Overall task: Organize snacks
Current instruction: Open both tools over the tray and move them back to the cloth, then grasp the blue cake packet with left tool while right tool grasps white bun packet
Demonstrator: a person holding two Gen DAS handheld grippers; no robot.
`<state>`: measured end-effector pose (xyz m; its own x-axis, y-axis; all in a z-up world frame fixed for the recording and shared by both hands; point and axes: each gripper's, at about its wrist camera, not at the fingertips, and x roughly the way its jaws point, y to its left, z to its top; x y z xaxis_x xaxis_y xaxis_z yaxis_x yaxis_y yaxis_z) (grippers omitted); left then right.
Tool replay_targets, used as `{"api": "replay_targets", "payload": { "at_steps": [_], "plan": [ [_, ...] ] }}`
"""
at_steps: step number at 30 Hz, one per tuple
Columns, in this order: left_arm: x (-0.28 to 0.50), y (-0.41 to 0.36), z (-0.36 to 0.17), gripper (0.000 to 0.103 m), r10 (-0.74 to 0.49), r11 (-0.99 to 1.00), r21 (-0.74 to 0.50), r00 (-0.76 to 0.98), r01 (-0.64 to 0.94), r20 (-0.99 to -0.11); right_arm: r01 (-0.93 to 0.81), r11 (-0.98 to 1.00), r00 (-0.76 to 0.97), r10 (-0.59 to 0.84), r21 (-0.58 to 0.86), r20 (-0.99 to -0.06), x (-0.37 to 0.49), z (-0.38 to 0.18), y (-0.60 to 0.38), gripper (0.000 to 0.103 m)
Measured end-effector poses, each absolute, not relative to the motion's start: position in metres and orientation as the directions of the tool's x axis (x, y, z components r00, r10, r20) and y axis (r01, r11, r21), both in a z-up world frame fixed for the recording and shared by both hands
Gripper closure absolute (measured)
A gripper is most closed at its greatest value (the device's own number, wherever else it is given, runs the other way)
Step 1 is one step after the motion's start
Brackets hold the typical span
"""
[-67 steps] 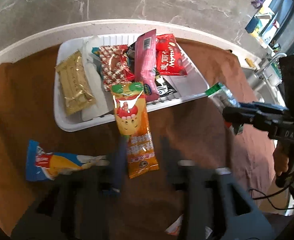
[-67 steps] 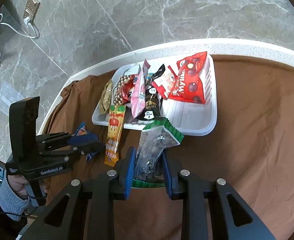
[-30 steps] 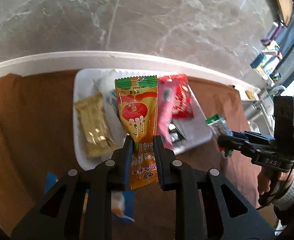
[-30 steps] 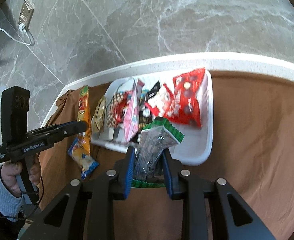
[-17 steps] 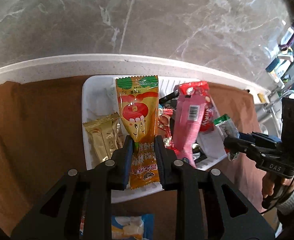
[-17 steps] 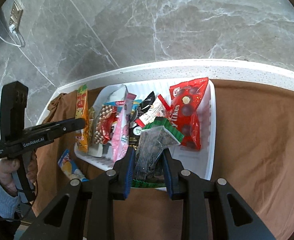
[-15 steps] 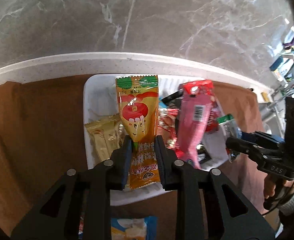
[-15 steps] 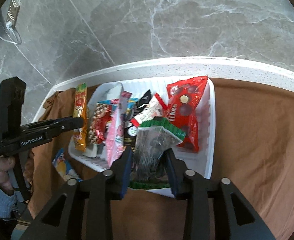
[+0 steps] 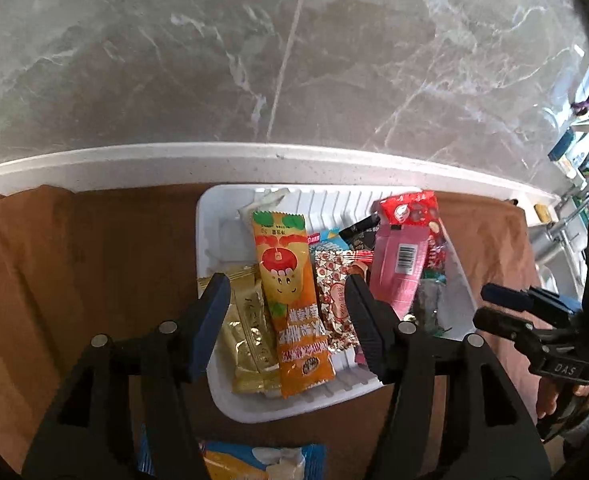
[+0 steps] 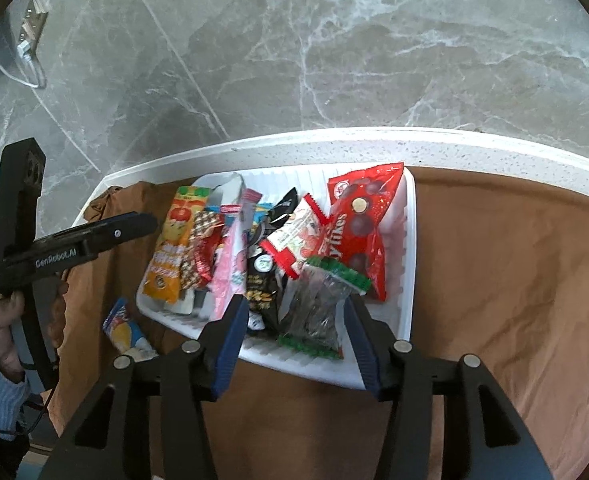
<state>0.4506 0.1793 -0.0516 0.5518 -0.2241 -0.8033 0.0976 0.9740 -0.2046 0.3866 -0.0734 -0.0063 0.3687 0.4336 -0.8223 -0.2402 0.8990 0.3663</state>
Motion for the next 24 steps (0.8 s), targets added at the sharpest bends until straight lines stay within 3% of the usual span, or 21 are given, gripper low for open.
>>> {"api": "replay_targets", "payload": {
  "at_steps": [13, 24],
  "plan": [
    [0.357, 0.203, -0.045, 0.044, -0.180, 0.983, -0.123, 0.552, 0.138, -0.815, -0.374, 0.859, 0.328, 0.474, 0.349, -0.817, 0.301, 0.040, -0.059, 0.049],
    [0.292, 0.224, -0.058, 0.044, -0.111, 0.988, -0.043, 0.504, 0.146, -0.857, -0.505, 0.790, 0.194, 0.498, 0.349, -0.845, 0.208, 0.021, -0.024, 0.049]
  ]
}}
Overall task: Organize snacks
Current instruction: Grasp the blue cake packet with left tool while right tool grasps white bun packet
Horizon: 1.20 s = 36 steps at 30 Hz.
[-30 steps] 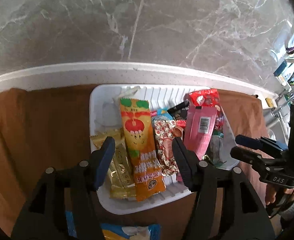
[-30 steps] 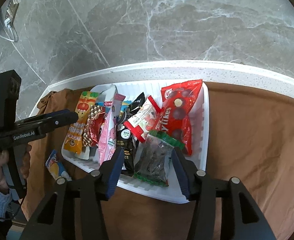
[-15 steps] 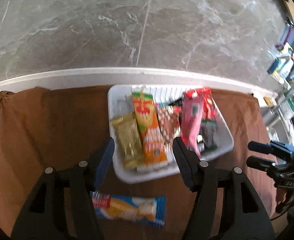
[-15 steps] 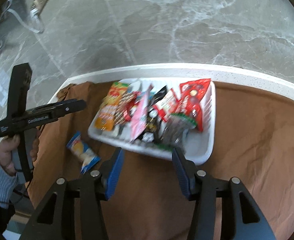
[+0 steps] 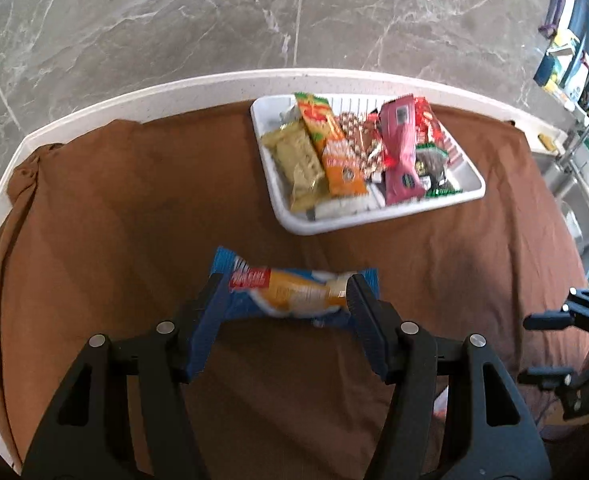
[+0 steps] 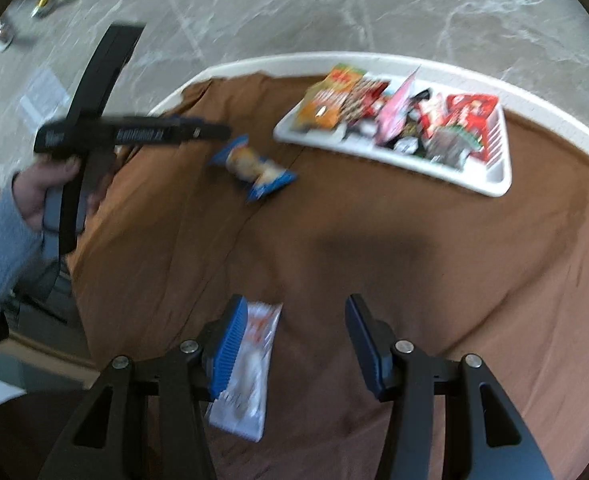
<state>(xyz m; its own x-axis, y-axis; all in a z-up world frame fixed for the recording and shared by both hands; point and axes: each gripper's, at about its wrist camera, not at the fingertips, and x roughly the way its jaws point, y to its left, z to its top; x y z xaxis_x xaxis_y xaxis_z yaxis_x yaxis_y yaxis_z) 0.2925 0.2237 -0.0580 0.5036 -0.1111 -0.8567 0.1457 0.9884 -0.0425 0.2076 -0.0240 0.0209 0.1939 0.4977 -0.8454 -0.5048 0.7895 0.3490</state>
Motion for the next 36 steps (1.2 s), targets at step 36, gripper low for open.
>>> {"api": "replay_targets", "payload": {
  "at_steps": [36],
  "plan": [
    [0.324, 0.188, -0.117, 0.043, -0.122, 0.411, 0.243, 0.317, 0.879, -0.940, -0.403, 0.906, 0.220, 0.230, 0.127, -0.948, 0.139, -0.008, 0.030, 0.048]
  ]
}}
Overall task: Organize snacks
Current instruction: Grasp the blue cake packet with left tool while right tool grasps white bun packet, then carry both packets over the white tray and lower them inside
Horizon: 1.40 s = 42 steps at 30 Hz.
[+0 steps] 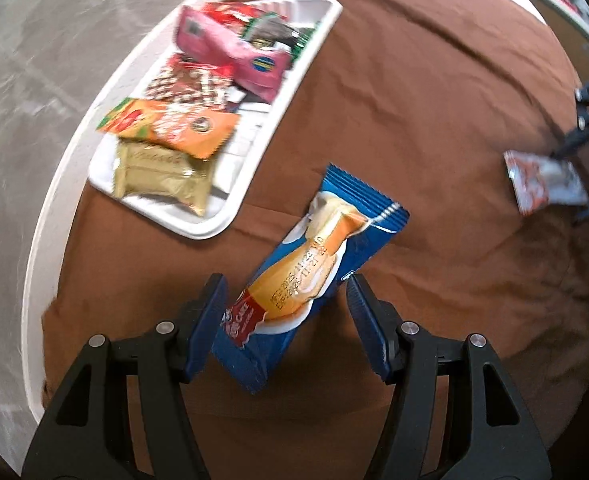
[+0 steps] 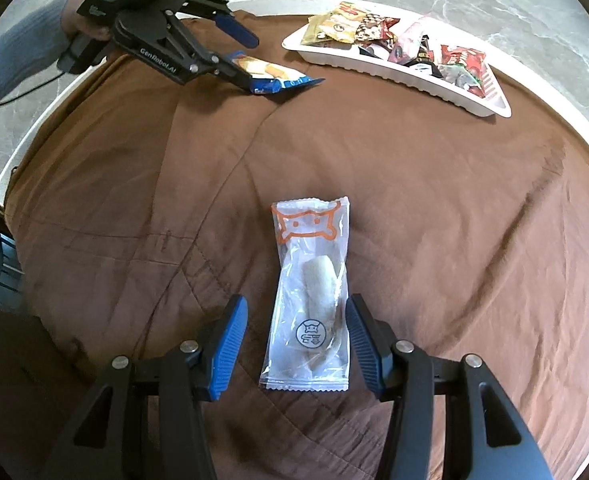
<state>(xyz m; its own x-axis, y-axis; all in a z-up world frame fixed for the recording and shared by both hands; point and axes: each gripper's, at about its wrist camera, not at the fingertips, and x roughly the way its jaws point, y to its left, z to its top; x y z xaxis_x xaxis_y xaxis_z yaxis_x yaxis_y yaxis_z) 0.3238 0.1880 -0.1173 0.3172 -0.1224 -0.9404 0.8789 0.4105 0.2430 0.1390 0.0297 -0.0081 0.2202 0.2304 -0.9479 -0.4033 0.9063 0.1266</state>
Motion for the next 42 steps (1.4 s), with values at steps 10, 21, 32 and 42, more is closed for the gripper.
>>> {"api": "replay_targets", "payload": {
  "at_steps": [10, 21, 32, 42],
  "plan": [
    [0.334, 0.180, -0.132, 0.043, -0.108, 0.323, 0.224, 0.271, 0.920, -0.957, -0.390, 0.914, 0.210, 0.207, 0.112, -0.955, 0.141, -0.015, 0.031, 0.049],
    [0.335, 0.176, -0.134, 0.058, -0.133, 0.272, 0.187, 0.230, 0.944, -0.964, -0.427, 0.897, 0.211, 0.222, 0.115, -0.952, 0.149, -0.014, 0.033, 0.074],
    [0.350, 0.185, -0.125, 0.071, -0.200, 0.375, 0.066, 0.150, 0.925, -0.968, -0.339, 0.903, 0.168, 0.336, 0.266, -0.927, 0.154, -0.009, 0.015, 0.078],
    [0.343, 0.202, -0.101, 0.071, -0.317, 0.468, -0.083, 0.079, 0.880, -0.945, -0.155, 0.861, 0.174, 0.506, 0.484, -0.845, 0.171, 0.000, -0.020, 0.078]
  ]
}}
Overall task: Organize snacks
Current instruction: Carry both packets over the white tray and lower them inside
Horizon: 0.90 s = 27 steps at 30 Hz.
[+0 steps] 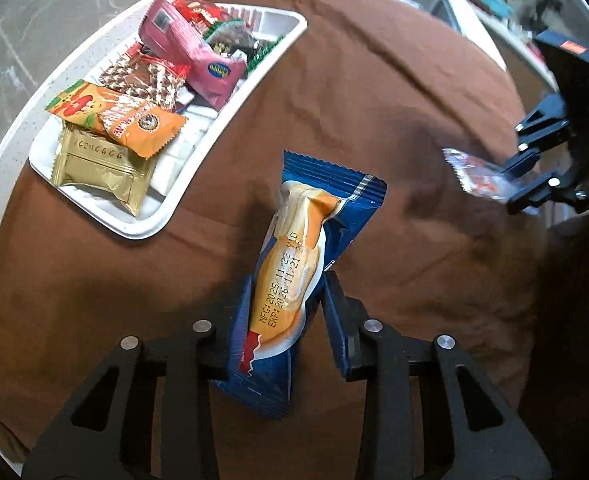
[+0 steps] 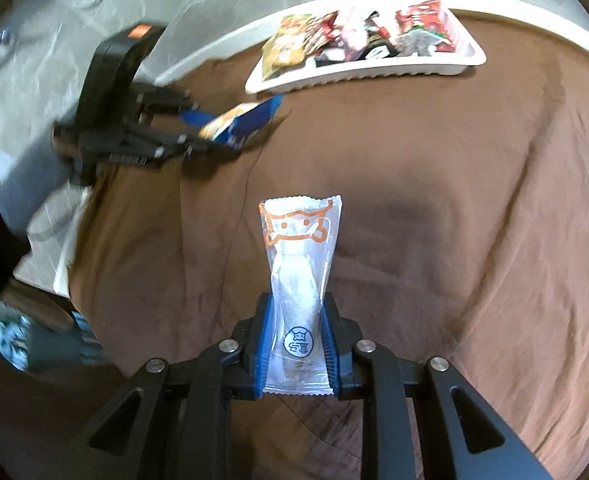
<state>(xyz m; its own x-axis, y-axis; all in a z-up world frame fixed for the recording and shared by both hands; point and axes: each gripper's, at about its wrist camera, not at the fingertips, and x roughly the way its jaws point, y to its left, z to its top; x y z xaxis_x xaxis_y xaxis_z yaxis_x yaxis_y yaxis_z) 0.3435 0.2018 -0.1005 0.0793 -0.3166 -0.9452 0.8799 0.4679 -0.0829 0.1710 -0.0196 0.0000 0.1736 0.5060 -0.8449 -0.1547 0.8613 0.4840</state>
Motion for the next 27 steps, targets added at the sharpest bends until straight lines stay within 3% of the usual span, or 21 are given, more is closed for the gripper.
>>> {"api": "replay_targets", "payload": {
  "at_steps": [15, 27],
  "plan": [
    [0.387, 0.236, -0.033, 0.071, -0.523, 0.684, -0.323, 0.131, 0.654, -0.842, -0.066, 0.813, 0.313, 0.567, 0.579, -0.762, 0.260, 0.031, -0.061, 0.078],
    [0.459, 0.211, -0.041, 0.071, -0.612, 0.762, -0.497, 0.209, 0.416, -0.763, -0.024, 0.821, 0.389, 0.533, 0.570, -0.751, 0.357, 0.030, -0.082, 0.078]
  ]
}}
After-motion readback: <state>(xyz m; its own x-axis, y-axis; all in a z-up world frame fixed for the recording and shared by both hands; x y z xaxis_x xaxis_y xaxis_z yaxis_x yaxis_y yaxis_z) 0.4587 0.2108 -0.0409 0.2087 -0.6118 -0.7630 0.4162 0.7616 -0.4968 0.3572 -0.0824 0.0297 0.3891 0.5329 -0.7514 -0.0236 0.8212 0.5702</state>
